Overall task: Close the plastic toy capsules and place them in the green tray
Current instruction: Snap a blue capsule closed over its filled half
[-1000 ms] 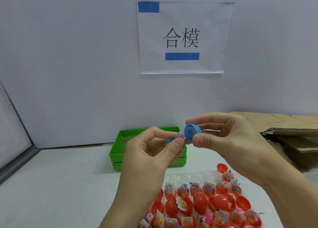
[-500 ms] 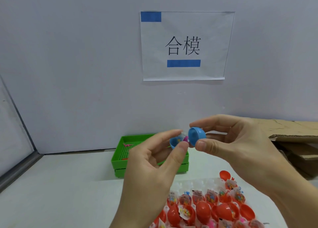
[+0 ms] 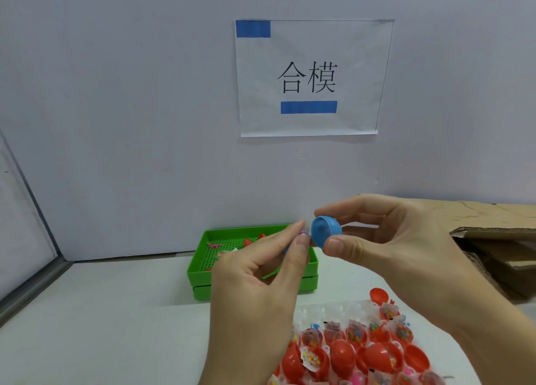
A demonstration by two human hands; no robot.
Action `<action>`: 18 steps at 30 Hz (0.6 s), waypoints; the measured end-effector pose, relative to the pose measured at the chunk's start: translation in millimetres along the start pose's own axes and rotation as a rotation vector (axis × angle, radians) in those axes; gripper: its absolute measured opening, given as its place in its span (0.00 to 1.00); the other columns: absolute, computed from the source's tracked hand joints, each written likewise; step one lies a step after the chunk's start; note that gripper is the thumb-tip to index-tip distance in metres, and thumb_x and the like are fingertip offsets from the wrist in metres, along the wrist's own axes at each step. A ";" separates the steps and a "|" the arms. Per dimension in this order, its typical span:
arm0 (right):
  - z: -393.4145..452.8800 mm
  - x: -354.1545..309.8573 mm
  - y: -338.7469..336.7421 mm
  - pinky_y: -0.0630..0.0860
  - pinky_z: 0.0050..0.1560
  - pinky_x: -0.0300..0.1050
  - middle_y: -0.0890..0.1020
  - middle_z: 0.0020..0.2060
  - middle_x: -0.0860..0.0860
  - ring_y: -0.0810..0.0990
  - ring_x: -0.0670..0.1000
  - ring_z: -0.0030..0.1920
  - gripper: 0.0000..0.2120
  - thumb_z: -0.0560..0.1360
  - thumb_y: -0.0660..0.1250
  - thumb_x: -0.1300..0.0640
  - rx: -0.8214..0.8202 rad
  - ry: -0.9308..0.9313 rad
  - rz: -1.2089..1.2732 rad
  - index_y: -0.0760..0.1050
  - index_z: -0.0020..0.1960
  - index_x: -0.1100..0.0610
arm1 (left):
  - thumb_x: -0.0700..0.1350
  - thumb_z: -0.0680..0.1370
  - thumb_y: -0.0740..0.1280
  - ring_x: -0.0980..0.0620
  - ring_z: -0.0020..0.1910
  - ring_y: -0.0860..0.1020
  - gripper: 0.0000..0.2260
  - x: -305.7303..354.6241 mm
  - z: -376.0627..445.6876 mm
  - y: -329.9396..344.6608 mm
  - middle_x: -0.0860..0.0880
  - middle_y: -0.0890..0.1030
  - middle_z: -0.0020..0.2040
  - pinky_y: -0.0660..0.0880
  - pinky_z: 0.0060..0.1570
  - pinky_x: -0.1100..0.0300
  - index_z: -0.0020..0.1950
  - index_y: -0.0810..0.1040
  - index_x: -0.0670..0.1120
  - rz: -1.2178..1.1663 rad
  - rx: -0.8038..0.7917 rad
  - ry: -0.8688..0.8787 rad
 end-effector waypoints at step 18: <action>-1.2 -6.7 -6.4 0.80 0.41 0.32 0.87 0.42 0.46 0.87 0.48 0.41 0.17 0.55 0.76 0.48 0.084 -0.048 -0.050 0.85 0.45 0.45 | 0.56 0.62 0.75 0.63 0.45 0.84 0.20 9.3 0.1 -7.6 0.61 0.86 0.44 0.77 0.40 0.74 0.53 0.82 0.59 -0.022 0.087 -0.030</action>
Point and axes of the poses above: each hand's wrist, its own z-axis towards the middle knuckle, its own y-axis out of the palm, x = y × z, the point moved 10 cm from there along z, towards the middle knuckle
